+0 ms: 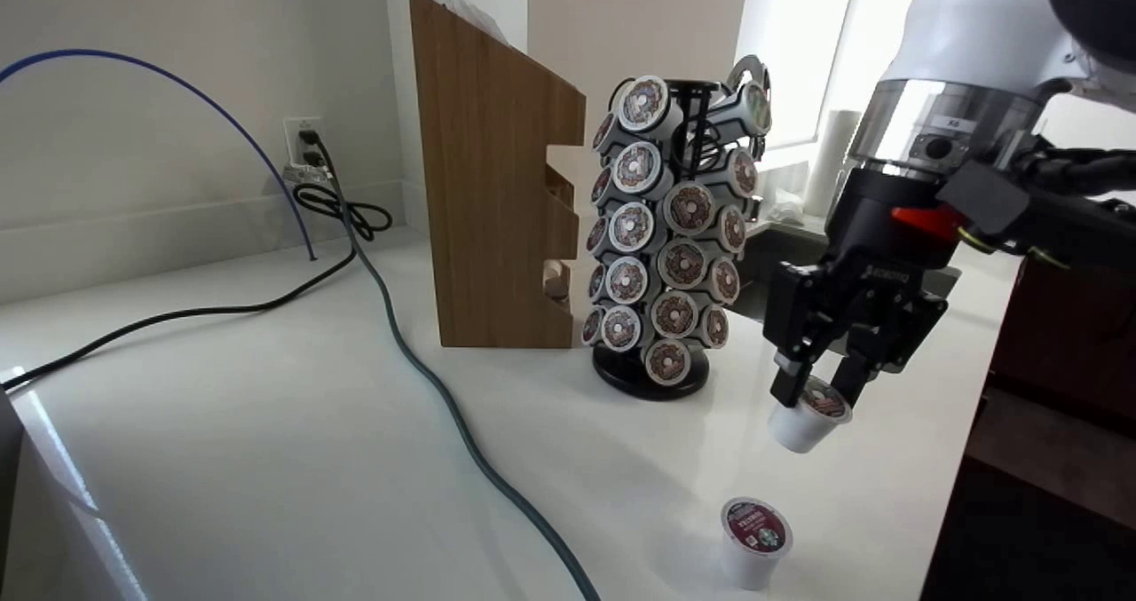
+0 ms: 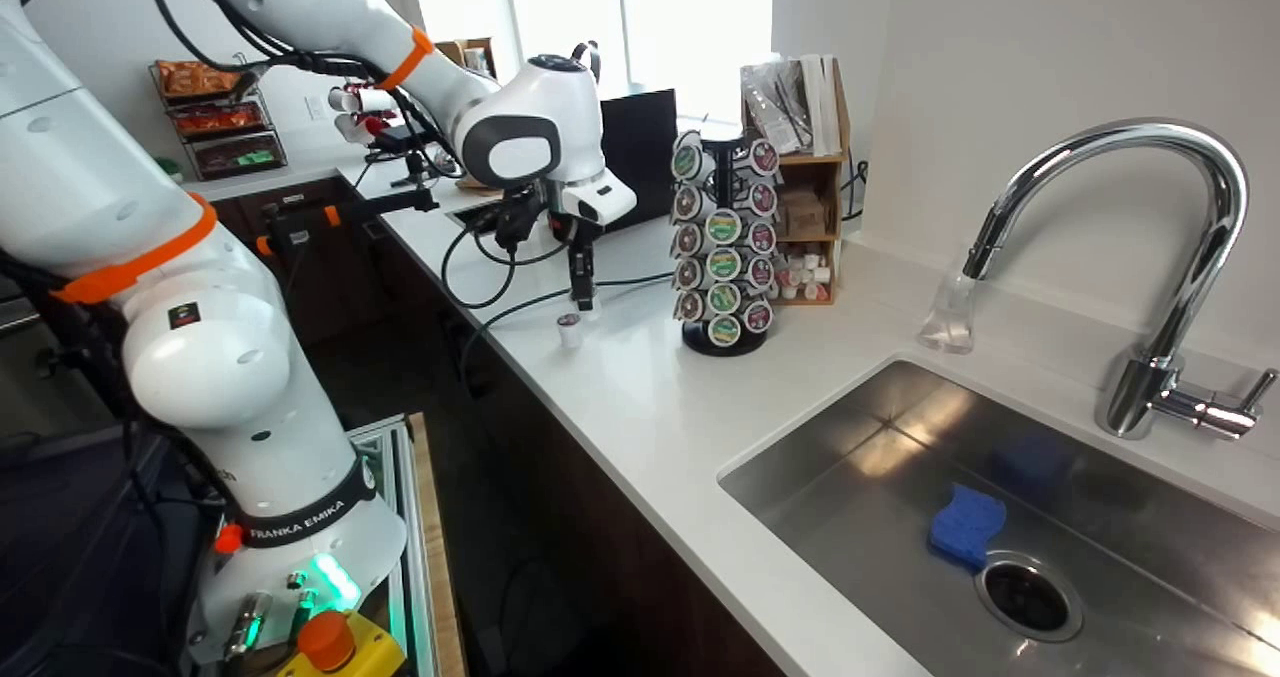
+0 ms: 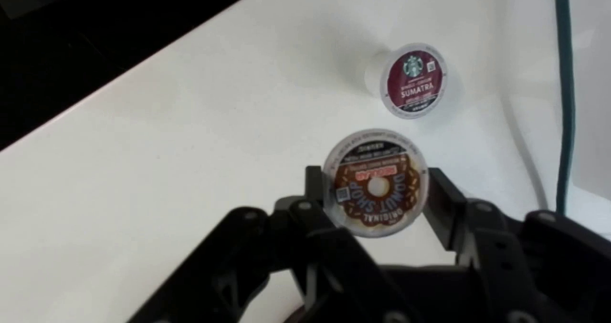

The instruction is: Remove the coffee pod from the rack

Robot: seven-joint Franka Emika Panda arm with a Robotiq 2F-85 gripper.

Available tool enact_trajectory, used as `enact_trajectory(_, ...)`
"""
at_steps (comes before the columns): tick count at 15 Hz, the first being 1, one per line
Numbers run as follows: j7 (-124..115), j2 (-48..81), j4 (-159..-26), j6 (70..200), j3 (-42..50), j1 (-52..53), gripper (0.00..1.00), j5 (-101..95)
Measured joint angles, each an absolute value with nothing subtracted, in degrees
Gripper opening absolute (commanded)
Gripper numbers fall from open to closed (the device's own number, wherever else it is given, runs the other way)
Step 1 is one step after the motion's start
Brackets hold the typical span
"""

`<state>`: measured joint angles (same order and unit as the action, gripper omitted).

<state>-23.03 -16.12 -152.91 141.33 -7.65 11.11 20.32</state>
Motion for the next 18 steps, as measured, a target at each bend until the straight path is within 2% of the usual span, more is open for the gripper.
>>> enact_trajectory(18, -26.74, -0.83, -146.54, 141.33, -7.91, 10.23, 0.29, 20.66)
